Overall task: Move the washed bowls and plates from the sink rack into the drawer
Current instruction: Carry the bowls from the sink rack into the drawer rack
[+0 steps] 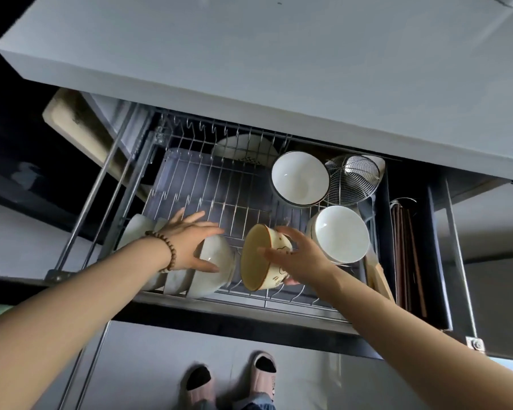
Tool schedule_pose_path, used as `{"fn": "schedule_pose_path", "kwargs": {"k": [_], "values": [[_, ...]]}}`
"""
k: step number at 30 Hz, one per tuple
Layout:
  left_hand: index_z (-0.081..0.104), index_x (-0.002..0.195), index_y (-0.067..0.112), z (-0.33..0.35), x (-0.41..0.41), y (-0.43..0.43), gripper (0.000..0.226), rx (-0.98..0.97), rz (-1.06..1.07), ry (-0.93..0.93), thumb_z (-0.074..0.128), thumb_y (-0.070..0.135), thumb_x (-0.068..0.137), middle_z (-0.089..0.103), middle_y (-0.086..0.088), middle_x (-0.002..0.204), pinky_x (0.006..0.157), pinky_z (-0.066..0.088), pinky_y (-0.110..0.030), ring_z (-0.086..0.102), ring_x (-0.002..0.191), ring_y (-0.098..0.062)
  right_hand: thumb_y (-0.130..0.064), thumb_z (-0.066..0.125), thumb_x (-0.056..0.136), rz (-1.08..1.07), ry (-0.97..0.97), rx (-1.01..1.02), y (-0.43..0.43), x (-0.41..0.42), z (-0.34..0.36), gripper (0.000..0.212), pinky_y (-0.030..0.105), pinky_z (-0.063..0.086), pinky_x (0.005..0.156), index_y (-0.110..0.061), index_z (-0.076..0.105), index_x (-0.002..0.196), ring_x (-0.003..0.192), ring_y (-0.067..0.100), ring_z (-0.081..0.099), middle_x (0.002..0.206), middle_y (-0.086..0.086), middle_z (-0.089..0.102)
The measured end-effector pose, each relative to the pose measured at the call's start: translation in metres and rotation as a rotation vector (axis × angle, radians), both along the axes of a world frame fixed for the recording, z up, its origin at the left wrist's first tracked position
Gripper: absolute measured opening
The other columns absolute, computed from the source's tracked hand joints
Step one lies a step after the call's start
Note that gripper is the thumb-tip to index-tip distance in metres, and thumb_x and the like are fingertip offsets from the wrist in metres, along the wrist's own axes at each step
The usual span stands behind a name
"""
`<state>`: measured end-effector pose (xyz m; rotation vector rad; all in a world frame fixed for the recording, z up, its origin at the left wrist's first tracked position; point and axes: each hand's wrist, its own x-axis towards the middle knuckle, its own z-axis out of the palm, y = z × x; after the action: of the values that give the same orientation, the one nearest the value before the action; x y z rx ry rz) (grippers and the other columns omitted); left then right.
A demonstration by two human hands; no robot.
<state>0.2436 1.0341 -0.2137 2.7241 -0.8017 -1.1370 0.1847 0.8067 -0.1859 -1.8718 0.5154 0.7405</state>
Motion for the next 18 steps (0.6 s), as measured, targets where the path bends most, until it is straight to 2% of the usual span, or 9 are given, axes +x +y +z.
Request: {"fn": "schedule_pose_path", "kwargs": {"k": [4,7,11,15,18], "values": [[0.018,0.145,0.036,-0.006,0.005,0.005,0.084,-0.001,-0.045,-0.01,0.056,0.065,0.076,0.014,0.014,0.156,0.118,-0.007,-0.043,-0.003,0.145,-0.013,-0.032,0.07,0.088,0.036,0.028,-0.115,0.016,0.001,-0.015,0.066,0.044,0.058,0.086,-0.026,0.038,0.146,0.108,0.024,0.058,0.126,0.001,0.054],[0.02,0.144,0.037,-0.011,0.008,0.008,0.084,-0.034,-0.052,-0.02,0.057,0.066,0.075,0.017,0.015,0.154,0.118,-0.007,-0.042,-0.001,0.145,-0.012,-0.036,0.072,0.086,0.051,0.053,-0.141,0.026,0.004,-0.019,0.07,0.048,0.058,0.087,-0.026,0.038,0.146,0.104,0.023,0.057,0.117,-0.002,0.051],[0.021,0.144,0.038,-0.017,0.013,0.015,0.088,-0.063,-0.037,-0.008,0.057,0.071,0.07,0.019,0.015,0.153,0.118,-0.004,-0.04,0.001,0.145,-0.012,-0.034,0.071,0.087,0.066,0.089,-0.142,0.036,0.007,-0.023,0.069,0.043,0.058,0.086,-0.025,0.036,0.147,0.101,0.021,0.054,0.133,0.006,0.053],[0.022,0.143,0.038,-0.02,0.015,0.021,0.091,-0.095,-0.013,0.007,0.059,0.072,0.067,0.021,0.015,0.153,0.118,-0.002,-0.039,0.003,0.145,-0.012,-0.031,0.071,0.088,0.058,0.128,-0.12,0.046,0.012,-0.026,0.068,0.038,0.058,0.078,-0.025,0.035,0.146,0.1,0.022,0.054,0.133,0.007,0.052],[0.024,0.142,0.037,-0.021,0.016,0.023,0.091,-0.111,-0.014,-0.006,0.059,0.072,0.067,0.024,0.012,0.152,0.119,0.002,-0.04,0.008,0.144,-0.013,-0.032,0.072,0.087,0.035,0.167,-0.116,0.052,0.015,-0.029,0.069,0.045,0.059,0.083,-0.026,0.036,0.146,0.103,0.025,0.055,0.133,0.007,0.051]]}}
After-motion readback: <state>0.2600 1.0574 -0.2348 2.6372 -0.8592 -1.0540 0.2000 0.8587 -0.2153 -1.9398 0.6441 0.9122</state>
